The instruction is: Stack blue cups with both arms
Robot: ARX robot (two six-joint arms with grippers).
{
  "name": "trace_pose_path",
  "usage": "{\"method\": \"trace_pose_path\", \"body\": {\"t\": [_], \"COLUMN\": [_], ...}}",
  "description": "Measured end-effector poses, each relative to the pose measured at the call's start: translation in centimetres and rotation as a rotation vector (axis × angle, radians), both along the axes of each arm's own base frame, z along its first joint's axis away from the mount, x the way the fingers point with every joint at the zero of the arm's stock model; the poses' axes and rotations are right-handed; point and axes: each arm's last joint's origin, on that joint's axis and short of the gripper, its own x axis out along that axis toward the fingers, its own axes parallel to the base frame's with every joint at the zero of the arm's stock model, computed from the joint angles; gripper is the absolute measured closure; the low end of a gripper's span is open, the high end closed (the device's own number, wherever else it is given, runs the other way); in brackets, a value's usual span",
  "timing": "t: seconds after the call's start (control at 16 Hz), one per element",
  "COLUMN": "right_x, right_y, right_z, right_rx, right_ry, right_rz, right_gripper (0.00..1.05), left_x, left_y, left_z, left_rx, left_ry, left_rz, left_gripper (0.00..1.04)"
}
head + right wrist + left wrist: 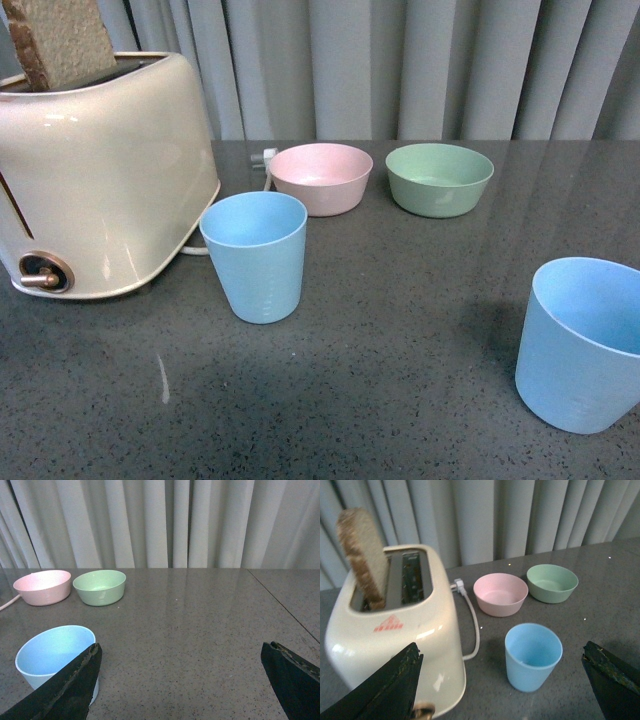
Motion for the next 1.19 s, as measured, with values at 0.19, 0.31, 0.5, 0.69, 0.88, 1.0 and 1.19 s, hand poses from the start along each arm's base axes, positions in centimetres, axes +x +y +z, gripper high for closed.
{"method": "trace_pose_path", "body": {"t": [0.19,0.31,0.5,0.69,0.88,1.0,1.19], "right_x": [0.0,0.0,0.0,0.0,0.0,0.0,0.0], "right_y": [0.0,0.0,0.0,0.0,0.0,0.0,0.0], "right_z": [0.0,0.0,0.0,0.0,0.0,0.0,0.0], "right_rx": [0.000,0.000,0.000,0.000,0.000,0.000,0.000], "right_ry": [0.000,0.000,0.000,0.000,0.000,0.000,0.000], "right_rz": [0.000,0.000,0.000,0.000,0.000,0.000,0.000], "right_gripper": [0.07,0.07,0.07,0.07,0.07,0.07,0.07], "left_x": [6.5,10.3,11.6,12.6,13.0,13.1,13.4], "left_y": [-3.5,-10.0,-11.2,-11.2,-11.5,-11.6,-11.8], "left_z": [1.1,1.7,-1.3,-1.9,-2.8,-3.3,-4.4], "left_rx": [0.070,0.186,0.277,0.320,0.336,0.342,0.354], "left_ry": [0.132,0.202,0.333,0.351,0.398,0.419,0.447], "left_rz": [-0.122,-0.268,-0.299,-0.278,-0.280,-0.282,-0.282], "left_gripper": [0.07,0.07,0.07,0.07,0.07,0.07,0.07]}}
